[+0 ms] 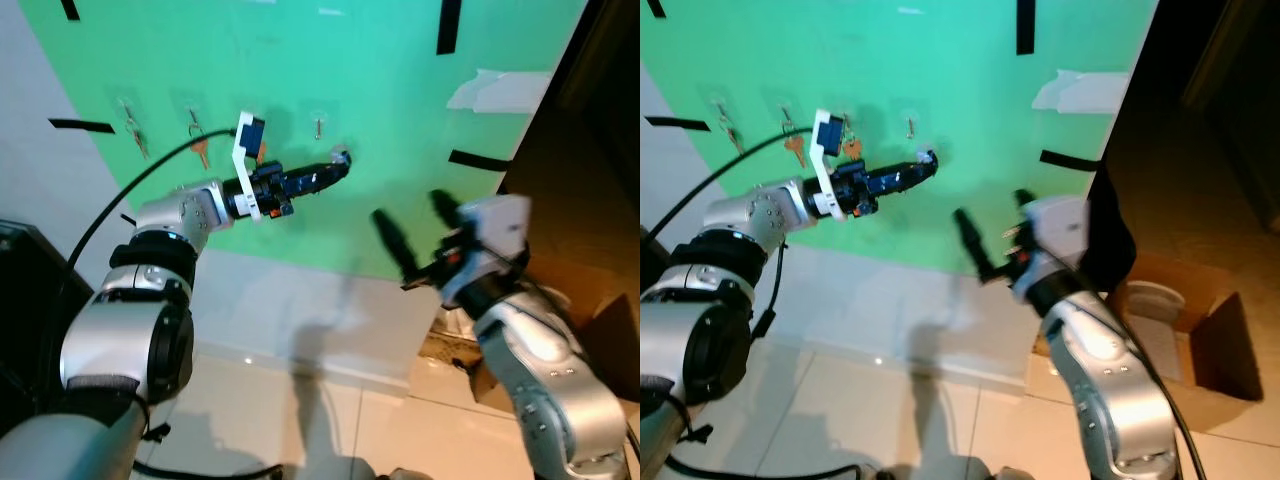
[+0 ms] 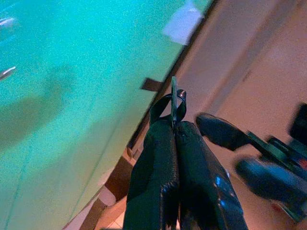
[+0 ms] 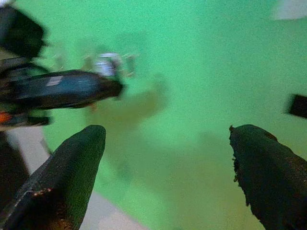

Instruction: Hang keys on a hook

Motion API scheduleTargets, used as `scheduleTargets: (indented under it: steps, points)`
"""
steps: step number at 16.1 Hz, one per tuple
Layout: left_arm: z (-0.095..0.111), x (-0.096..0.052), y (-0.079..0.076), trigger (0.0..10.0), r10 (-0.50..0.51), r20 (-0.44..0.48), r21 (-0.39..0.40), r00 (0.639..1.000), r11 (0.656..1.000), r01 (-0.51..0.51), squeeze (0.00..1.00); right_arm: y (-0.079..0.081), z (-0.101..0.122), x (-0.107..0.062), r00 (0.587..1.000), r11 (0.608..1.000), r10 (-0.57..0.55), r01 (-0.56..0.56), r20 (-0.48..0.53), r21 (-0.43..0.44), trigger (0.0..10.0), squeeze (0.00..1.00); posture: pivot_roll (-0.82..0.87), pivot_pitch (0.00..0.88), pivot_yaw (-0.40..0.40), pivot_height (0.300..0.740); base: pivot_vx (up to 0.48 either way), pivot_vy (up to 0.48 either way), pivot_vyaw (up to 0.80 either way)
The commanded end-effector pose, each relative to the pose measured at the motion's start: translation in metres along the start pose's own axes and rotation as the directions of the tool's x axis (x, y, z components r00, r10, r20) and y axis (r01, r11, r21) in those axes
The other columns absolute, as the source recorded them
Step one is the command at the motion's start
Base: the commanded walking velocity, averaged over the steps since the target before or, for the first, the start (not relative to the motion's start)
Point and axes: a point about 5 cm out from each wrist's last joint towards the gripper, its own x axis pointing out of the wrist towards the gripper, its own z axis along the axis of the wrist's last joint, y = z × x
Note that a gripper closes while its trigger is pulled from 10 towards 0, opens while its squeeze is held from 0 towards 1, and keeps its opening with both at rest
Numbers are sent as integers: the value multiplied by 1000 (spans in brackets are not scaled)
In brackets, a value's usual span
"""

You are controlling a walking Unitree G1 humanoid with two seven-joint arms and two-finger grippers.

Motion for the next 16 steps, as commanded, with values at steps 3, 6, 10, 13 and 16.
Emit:
scheduleTargets:
  steps: [3, 6, 10, 13, 16]
  points:
    - [8, -7, -18, 10000, -111, 13, 57, 994, 992, 110, 0, -10, 11, -6, 994, 975, 3, -26, 107, 221, 10000, 0, -202, 0, 113, 740, 0, 0, 0]
    - [5, -8, -37, 10000, -199, 32, 74, 980, 978, 196, 0, -13, 22, -7, 975, 919, 70, -145, 211, 367, 10000, 0, -187, 0, 103, 740, 0, 0, 0]
    - [-10, -9, -62, 10000, -266, 28, 52, 964, 963, 264, 0, -3, 37, 3, 922, 854, 264, -359, 282, 376, 10000, 0, -161, 0, 74, 740, 0, 0, 0]
    - [-16, -12, -73, 10000, -258, 26, 47, 966, 965, 257, 0, 10, 38, 8, 889, 831, 382, -450, 252, 328, 10000, 0, -141, 0, 54, 740, 0, 0, 0]
    - [-13, -15, -77, 10000, -233, 34, 56, 972, 971, 231, 0, 14, 31, 10, 890, 854, 423, -455, 173, 253, 10000, 0, -133, 0, 57, 740, 0, 0, 0]
